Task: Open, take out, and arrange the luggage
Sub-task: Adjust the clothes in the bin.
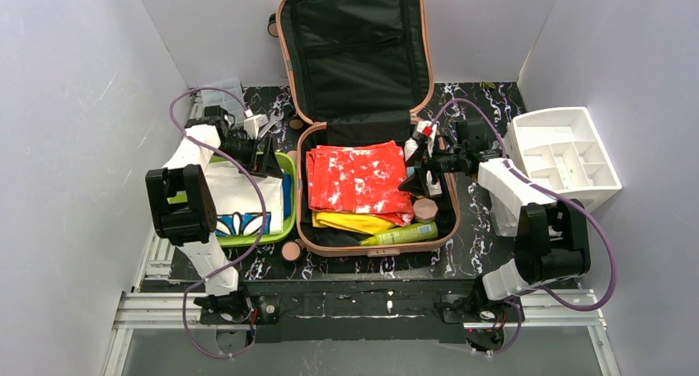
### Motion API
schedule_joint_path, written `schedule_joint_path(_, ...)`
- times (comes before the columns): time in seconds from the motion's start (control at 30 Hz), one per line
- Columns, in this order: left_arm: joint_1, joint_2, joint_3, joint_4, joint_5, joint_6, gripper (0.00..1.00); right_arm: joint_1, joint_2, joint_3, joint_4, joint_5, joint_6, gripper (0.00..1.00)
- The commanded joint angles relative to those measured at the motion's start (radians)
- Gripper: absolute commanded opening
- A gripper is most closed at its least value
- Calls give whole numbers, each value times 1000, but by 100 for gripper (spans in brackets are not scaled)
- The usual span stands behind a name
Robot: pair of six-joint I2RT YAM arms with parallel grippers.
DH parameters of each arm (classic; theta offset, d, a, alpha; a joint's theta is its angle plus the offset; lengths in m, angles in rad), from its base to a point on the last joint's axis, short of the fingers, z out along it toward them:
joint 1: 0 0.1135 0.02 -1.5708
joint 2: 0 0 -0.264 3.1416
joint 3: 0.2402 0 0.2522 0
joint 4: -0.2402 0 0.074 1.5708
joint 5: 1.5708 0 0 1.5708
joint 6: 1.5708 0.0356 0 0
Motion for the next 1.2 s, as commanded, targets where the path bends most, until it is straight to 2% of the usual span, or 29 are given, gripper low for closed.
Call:
schedule_joint_path(0.0, 6, -83, -48, 110, -83, -83, 85, -4, 10, 36, -17, -15, -20, 98)
schedule_joint_path(0.13, 7, -158, -75, 144, -71, -61, 86, -3, 11, 37, -22, -15, -23, 98)
schedule_joint_path(0.3, 7, -242, -91, 84, -54, 43, 86, -3, 12, 39, -29, -16, -27, 98)
schedule_joint_path(0.5, 31, -292, -174, 148, -430, 140, 82, -2, 18, 48, -53, -23, -45, 99)
schedule_joint_path(0.67, 114, -321, -169, 158, -584, 197, 81, -2, 24, 60, -87, -44, -69, 98)
schedule_joint_path(0.83, 221, -328, -122, 212, -588, 244, 79, -2, 55, 67, -97, -52, -64, 98)
schedule_joint_path(1.0, 246, -284, -138, 276, -567, 268, 73, -3, 68, 74, -103, -54, -59, 99)
schedule_joint_path(1.1, 254, -239, -122, 268, -516, 284, 60, -3, 69, 74, -102, -54, -57, 98)
schedule_joint_path(1.17, 259, -244, -113, 229, -415, 325, 53, -3, 67, 75, -101, -43, -56, 98)
